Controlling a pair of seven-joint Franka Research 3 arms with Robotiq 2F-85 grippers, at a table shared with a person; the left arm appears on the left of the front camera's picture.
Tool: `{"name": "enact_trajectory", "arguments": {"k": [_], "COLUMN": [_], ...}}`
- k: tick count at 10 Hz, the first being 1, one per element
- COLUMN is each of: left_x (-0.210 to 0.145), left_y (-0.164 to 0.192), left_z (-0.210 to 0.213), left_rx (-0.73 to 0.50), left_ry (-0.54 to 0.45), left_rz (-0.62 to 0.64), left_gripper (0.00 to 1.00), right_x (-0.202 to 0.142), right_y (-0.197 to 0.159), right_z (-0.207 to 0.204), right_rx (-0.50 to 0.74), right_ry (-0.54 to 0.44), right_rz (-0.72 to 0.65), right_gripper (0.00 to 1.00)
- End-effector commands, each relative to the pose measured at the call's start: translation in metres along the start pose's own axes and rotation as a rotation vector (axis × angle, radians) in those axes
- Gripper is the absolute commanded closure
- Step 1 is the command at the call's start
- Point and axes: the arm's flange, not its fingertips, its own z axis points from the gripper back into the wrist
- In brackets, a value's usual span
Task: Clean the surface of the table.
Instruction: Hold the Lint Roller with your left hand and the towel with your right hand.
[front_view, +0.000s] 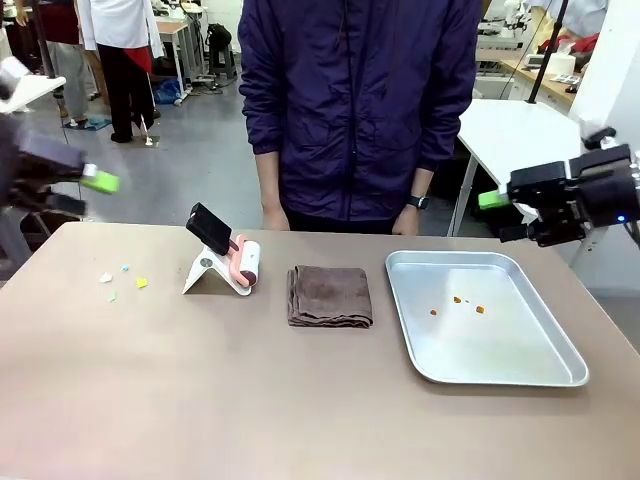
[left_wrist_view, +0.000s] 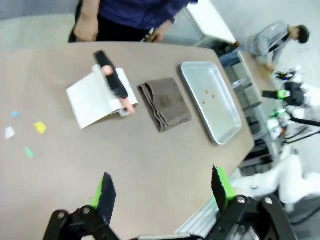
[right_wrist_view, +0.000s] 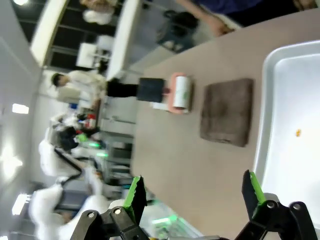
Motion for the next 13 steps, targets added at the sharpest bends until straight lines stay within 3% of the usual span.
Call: {"name": "enact_trajectory", "arguments": {"k": [1, 2, 4, 6, 8, 9, 13], "left_x": [-0.051, -0.066, -0.1, -0.125, -0.134, -0.08, -0.08], "left_y": [0.057, 0.089, 0.116, 0.106, 0.091, 0.151, 0.151], "left_z": [0.028, 0.047, 0.062, 0.05, 0.033, 0.097, 0.097], "left_rx": [-0.092, -0.148, -0.207, -0.226, -0.156, -0.215, -0.215], "left_ry": [-0.054, -0.088, -0.233, -0.367, -0.458, -0.368, -0.368], "left_rz": [0.065, 0.092, 0.18, 0.261, 0.359, 0.296, 0.296], "left_gripper": [0.0, 0.0, 0.0, 0.0, 0.0, 0.0, 0.0], "right_x": [-0.079, -0.087, -0.106, -0.125, -0.135, -0.032, -0.032], "right_y": [-0.067, -0.087, -0.129, -0.157, -0.18, -0.19, -0.19], "right_z": [0.017, 0.035, 0.079, 0.114, 0.128, 0.146, 0.146], "right_rx": [0.129, 0.158, 0.206, 0.216, 0.196, 0.208, 0.208], "right_ry": [-0.022, -0.058, -0.157, -0.273, -0.366, -0.28, -0.28], "right_rz": [-0.097, -0.125, -0.206, -0.276, -0.333, -0.322, -0.322], "right_gripper": [0.0, 0.0, 0.0, 0.0, 0.0, 0.0, 0.0]}}
